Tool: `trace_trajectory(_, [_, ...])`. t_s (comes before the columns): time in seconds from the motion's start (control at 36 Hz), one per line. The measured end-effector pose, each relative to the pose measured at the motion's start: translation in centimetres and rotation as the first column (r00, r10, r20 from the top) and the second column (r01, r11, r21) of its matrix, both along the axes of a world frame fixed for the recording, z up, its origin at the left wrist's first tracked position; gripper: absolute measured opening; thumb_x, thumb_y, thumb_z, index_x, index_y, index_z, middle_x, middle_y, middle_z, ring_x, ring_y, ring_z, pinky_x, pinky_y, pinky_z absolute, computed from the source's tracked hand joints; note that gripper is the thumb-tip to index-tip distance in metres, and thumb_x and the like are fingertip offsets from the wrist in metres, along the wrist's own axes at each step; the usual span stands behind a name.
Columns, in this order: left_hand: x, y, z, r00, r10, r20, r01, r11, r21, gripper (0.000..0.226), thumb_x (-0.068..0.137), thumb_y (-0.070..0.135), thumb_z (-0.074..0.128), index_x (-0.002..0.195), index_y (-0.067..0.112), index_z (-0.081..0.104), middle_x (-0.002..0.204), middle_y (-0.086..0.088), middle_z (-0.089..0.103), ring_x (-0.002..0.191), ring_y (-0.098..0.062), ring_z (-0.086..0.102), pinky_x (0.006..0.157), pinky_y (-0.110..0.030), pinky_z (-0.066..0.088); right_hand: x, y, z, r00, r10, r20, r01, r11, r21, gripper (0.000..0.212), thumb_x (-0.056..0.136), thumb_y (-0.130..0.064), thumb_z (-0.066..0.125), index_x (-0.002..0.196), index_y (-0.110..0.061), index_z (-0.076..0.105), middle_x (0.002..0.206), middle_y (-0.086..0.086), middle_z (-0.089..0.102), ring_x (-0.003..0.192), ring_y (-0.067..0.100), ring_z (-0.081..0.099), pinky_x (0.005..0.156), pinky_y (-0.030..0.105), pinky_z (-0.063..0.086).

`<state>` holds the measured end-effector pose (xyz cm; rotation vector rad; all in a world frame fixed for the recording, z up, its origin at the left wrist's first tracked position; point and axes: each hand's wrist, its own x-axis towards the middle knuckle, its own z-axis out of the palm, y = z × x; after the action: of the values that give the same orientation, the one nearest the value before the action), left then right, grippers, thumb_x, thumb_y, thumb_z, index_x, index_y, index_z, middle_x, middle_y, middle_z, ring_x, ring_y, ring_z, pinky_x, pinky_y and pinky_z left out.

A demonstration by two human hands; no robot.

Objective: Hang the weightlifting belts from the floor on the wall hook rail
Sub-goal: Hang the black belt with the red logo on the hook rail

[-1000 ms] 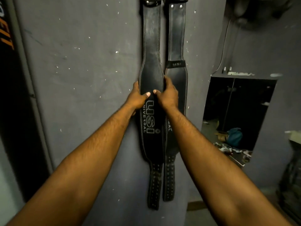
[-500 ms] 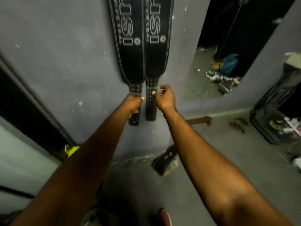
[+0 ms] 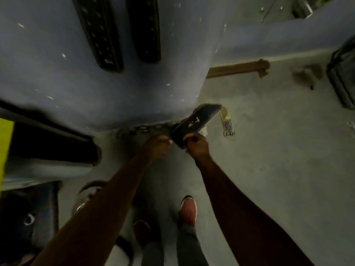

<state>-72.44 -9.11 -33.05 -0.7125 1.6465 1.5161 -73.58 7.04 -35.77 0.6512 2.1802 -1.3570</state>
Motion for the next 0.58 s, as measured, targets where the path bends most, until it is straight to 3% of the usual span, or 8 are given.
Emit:
trace_trajectory(0.08, [0.2, 1.1, -8.4, 0.999, -0.025, -0.029, 0.021, 0.989, -0.145, 0.032, 0.100, 0.002, 0.049, 0.080, 0.026, 0.053, 0.083, 0.008, 0.053, 0.072, -0.006, 0.051, 0.066, -0.020, 0.048, 0.3, 1.9, -8.2, 0.989, -0.070, 0.130, 0.082, 0.993, -0.089, 0.011, 0.095, -0.009, 0.060, 0.092, -0.018, 0.065, 0.099, 0.014, 0.071, 0.083, 0.023, 0.069, 0.080, 0.039, 0.060])
trace_trajectory(0.19, [0.0, 2.3, -19.2, 0.999, -0.047, -0.021, 0.042, 0.981, -0.189, 0.031, 0.098, 0.004, 0.053, 0.076, 0.026, 0.053, 0.093, -0.002, 0.058, 0.069, -0.007, 0.053, 0.062, -0.020, 0.046, 0.2, 4.7, -18.7, 0.939, -0.187, 0.289, 0.262, 0.934, -0.245, 0.015, 0.098, -0.005, 0.060, 0.113, -0.008, 0.059, 0.097, 0.014, 0.068, 0.078, 0.022, 0.066, 0.070, 0.033, 0.057])
trace_trajectory(0.28, [-0.1, 3.1, -26.0, 1.000, -0.015, 0.007, 0.016, 0.982, -0.186, 0.023, 0.100, 0.008, 0.053, 0.081, 0.021, 0.054, 0.082, -0.001, 0.057, 0.067, -0.011, 0.053, 0.058, -0.020, 0.046, -1.2, 5.8, -25.8, 0.909, -0.229, 0.349, 0.322, 0.917, -0.235, 0.009, 0.100, -0.009, 0.059, 0.109, -0.009, 0.058, 0.106, 0.018, 0.066, 0.089, 0.027, 0.066, 0.081, 0.039, 0.058])
trace_trajectory(0.33, [-0.5, 3.4, -29.8, 1.000, 0.013, 0.021, -0.009, 0.984, -0.179, 0.020, 0.099, 0.010, 0.056, 0.081, 0.019, 0.054, 0.082, -0.006, 0.057, 0.071, -0.018, 0.056, 0.066, -0.024, 0.049, -2.8, 5.8, -30.3, 0.930, -0.179, 0.321, 0.238, 0.958, -0.157, 0.007, 0.097, -0.017, 0.063, 0.102, -0.012, 0.061, 0.116, 0.020, 0.067, 0.100, 0.030, 0.066, 0.092, 0.045, 0.056])
trace_trajectory(0.39, [-0.9, 3.4, -33.0, 1.000, -0.027, 0.008, 0.028, 0.983, -0.183, 0.024, 0.099, 0.009, 0.056, 0.078, 0.022, 0.054, 0.082, -0.005, 0.059, 0.077, -0.022, 0.058, 0.079, -0.033, 0.048, -4.4, 5.4, -33.8, 0.955, -0.104, 0.276, 0.125, 0.990, -0.059, 0.027, 0.094, -0.031, 0.067, 0.112, -0.012, 0.065, 0.121, 0.018, 0.067, 0.109, 0.033, 0.065, 0.096, 0.047, 0.054])
trace_trajectory(0.44, [-1.6, 3.5, -35.5, 1.000, -0.027, 0.006, 0.027, 0.984, -0.176, 0.020, 0.098, 0.011, 0.058, 0.080, 0.020, 0.056, 0.085, -0.011, 0.061, 0.080, -0.025, 0.059, 0.084, -0.036, 0.046, -5.6, 4.3, -35.9, 0.970, -0.080, 0.229, 0.088, 0.996, -0.027, 0.048, 0.096, -0.039, 0.065, 0.133, -0.010, 0.057, 0.129, 0.011, 0.062, 0.113, 0.026, 0.060, 0.095, 0.040, 0.052])
trace_trajectory(0.53, [-2.5, 3.7, -38.6, 1.000, -0.020, 0.008, 0.021, 0.984, -0.179, 0.006, 0.093, 0.016, 0.066, 0.090, 0.018, 0.060, 0.107, -0.018, 0.063, 0.093, -0.030, 0.063, 0.093, -0.039, 0.050, -7.4, 3.0, -38.9, 0.956, -0.206, 0.206, 0.240, 0.959, -0.153, 0.070, 0.094, -0.036, 0.069, 0.150, -0.009, 0.037, 0.142, 0.006, 0.051, 0.125, 0.024, 0.053, 0.092, 0.031, 0.045])
trace_trajectory(0.58, [-3.2, 4.0, -39.9, 0.998, -0.055, -0.002, 0.053, 0.976, -0.213, 0.022, 0.086, 0.022, 0.072, 0.104, 0.013, 0.064, 0.122, -0.022, 0.064, 0.111, -0.034, 0.063, 0.105, -0.045, 0.049, -8.1, 2.9, -40.5, 0.953, -0.255, 0.162, 0.283, 0.940, -0.189, 0.068, 0.092, -0.031, 0.072, 0.148, -0.009, 0.041, 0.147, 0.011, 0.052, 0.132, 0.030, 0.052, 0.097, 0.034, 0.049])
